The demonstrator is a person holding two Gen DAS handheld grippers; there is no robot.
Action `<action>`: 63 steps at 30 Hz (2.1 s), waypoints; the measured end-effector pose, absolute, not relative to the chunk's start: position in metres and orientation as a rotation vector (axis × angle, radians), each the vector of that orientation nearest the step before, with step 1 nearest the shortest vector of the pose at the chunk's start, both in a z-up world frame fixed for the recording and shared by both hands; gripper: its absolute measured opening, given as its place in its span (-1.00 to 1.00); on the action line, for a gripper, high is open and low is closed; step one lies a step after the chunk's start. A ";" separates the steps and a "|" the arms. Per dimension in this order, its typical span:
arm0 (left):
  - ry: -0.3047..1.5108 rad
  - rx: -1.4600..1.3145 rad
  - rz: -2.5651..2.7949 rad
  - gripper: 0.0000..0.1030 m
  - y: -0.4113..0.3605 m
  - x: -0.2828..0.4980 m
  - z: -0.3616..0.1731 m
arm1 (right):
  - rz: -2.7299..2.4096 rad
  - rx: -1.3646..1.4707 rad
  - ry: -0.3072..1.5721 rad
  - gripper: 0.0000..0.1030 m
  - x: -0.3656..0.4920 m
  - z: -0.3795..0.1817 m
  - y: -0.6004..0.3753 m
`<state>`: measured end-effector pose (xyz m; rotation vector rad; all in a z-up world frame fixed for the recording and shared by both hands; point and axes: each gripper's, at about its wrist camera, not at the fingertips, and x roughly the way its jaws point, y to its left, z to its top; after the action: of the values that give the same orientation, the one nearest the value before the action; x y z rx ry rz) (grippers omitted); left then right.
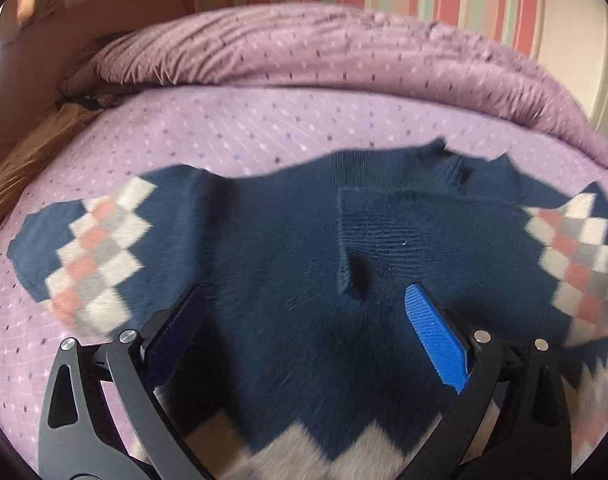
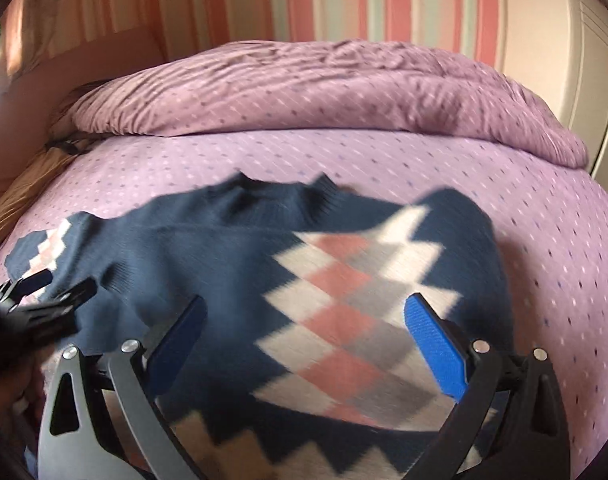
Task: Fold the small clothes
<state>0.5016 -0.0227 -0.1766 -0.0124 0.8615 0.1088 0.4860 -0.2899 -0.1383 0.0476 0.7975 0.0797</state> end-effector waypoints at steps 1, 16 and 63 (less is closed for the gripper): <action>0.871 -0.017 0.112 0.92 -0.024 0.507 -0.181 | 0.079 0.056 0.799 0.93 0.486 -0.141 -0.293; 0.829 -0.022 0.029 -0.88 -0.049 0.520 -0.182 | 0.096 0.085 0.801 0.93 0.485 -0.157 -0.301; 0.801 -0.107 0.419 0.94 0.388 0.480 -0.193 | -0.019 0.023 0.770 0.96 0.416 -0.191 -0.180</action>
<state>0.4803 0.3875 -0.1927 -0.1066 0.8009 0.4191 0.4160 -0.1802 -0.1910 0.0226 0.7698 -0.0185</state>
